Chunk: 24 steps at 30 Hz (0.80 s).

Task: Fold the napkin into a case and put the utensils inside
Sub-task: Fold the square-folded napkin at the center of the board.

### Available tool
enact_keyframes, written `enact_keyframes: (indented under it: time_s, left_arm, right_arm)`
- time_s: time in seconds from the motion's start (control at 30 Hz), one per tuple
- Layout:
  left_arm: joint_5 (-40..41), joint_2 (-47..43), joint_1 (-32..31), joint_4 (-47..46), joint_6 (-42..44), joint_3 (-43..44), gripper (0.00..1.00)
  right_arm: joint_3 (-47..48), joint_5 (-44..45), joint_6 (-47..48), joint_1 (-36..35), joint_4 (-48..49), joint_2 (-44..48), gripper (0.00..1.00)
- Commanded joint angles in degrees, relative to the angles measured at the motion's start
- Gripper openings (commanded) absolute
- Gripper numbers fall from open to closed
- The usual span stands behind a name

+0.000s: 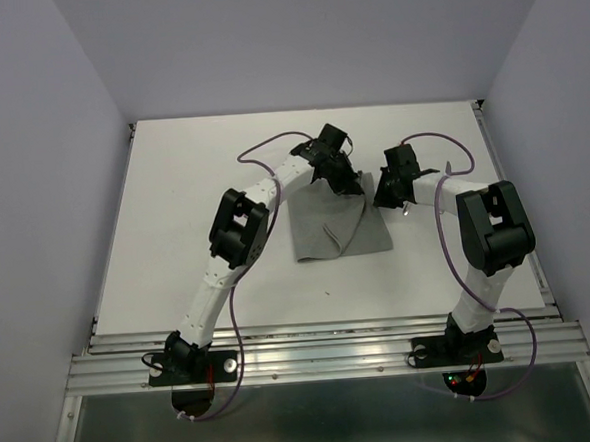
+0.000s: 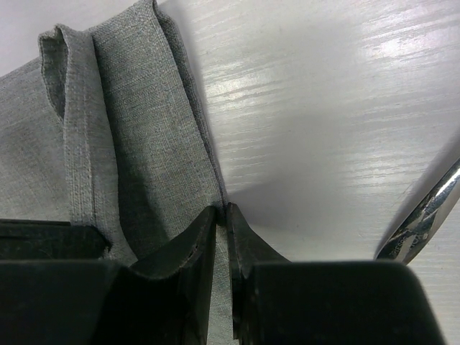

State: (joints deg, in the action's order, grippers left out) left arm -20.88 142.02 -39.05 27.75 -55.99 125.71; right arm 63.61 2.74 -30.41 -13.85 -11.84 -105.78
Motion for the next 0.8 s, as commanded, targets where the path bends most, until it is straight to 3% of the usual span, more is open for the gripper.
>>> enact_keyframes:
  time_s: [0.0,0.4,0.77]
  left_arm:
    - [0.1,-1.8,0.6,-2.5,-1.7,3.4,0.0]
    - [-0.1,-0.7,1.1,-4.0,-2.6,5.5,0.0]
    - [-2.1,-0.9,0.6,-5.5,-2.6,2.3,0.0]
  right_arm:
    - [-2.3,-0.5,0.0,0.0,-2.8,-2.3,0.17]
    - [-2.0,-0.9,0.2,0.0,-2.9,-2.7,0.17]
    - [-1.9,-0.9,-0.2,0.0,-3.0,-2.9,0.17]
